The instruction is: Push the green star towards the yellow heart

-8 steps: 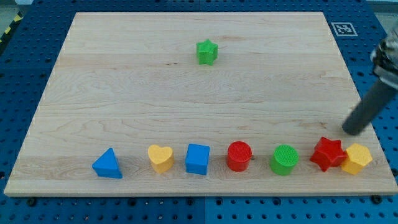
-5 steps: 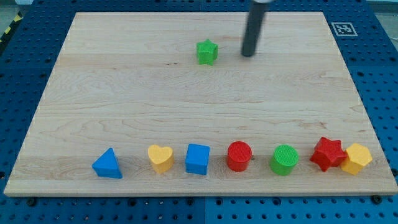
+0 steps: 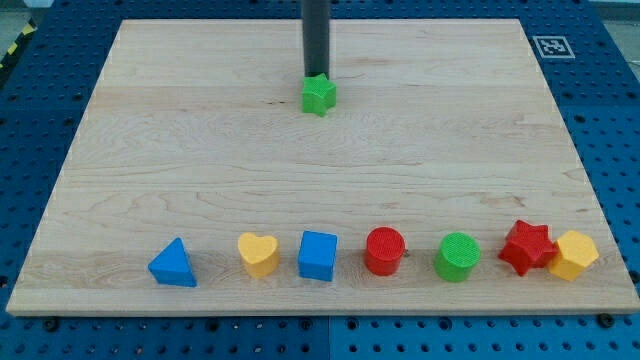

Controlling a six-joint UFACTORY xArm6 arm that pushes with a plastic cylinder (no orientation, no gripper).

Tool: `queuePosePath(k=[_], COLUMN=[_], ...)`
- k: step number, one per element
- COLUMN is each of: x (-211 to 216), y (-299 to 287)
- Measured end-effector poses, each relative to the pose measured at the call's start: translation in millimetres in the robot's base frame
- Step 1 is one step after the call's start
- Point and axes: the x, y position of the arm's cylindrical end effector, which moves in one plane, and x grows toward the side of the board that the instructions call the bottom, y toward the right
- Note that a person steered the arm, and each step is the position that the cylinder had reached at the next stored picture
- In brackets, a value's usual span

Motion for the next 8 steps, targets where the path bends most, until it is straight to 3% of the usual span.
queuePosePath(k=[1,3,4,6,8], x=[18.6,30.6,67.0,126.5,144.1], y=[18.6,-50.9,-72.4,-72.5,-41.0])
